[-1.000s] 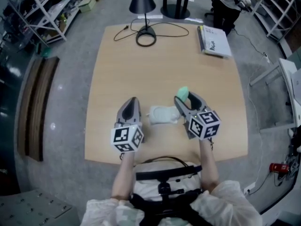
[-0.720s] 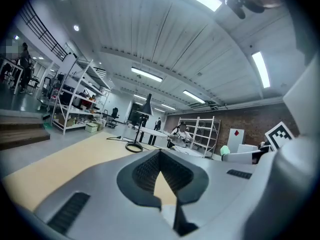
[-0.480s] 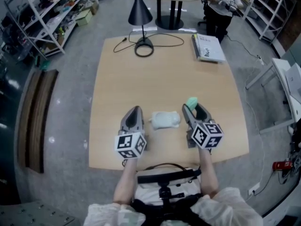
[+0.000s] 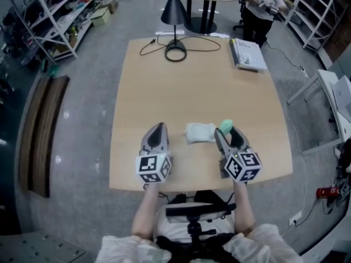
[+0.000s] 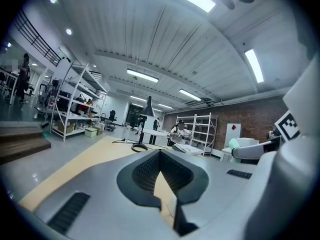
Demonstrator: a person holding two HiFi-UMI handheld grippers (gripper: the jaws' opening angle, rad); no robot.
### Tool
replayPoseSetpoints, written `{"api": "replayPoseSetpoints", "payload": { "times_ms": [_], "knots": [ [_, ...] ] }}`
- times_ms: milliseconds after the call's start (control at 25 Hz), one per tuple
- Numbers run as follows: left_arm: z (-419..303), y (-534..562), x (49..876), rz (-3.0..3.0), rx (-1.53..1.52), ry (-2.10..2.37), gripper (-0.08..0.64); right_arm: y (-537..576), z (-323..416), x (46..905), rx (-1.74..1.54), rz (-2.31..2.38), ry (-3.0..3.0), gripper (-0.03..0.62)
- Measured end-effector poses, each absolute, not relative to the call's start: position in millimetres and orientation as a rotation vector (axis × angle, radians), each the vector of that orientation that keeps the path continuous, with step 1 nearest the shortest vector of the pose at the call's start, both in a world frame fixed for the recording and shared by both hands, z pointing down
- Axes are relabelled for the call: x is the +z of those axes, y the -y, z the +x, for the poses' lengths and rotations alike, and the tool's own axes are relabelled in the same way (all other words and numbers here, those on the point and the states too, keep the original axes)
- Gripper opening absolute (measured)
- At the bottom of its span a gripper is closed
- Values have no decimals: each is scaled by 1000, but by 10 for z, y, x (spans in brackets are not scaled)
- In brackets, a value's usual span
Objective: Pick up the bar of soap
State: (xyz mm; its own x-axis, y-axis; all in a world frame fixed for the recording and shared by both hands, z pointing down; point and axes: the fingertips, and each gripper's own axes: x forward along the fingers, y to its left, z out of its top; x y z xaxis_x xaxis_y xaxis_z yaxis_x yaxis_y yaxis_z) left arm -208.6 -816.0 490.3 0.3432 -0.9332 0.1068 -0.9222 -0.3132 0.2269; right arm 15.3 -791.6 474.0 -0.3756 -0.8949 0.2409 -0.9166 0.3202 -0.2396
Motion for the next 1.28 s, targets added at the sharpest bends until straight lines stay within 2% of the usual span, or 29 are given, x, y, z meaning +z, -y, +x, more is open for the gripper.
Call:
{"api": "replayPoseSetpoints", "payload": {
  "times_ms": [240,480,920,1280],
  "knots": [
    [-2110,7695,4665,2373,-131,1709,0,7460,162,4524,454,1715,2559,259],
    [-1803,6942,4583,2381,-150,1708,0,6739,408,4316,494,1824,2611,259],
    [-1042,4563,4451,2420,-249,1722,0,4465,1127,4440,435,1781,2631,259],
    [-1027,3258,4139,2437,-310,1775,0,3191,1262,4275,443,1796,2702,259]
  ]
}}
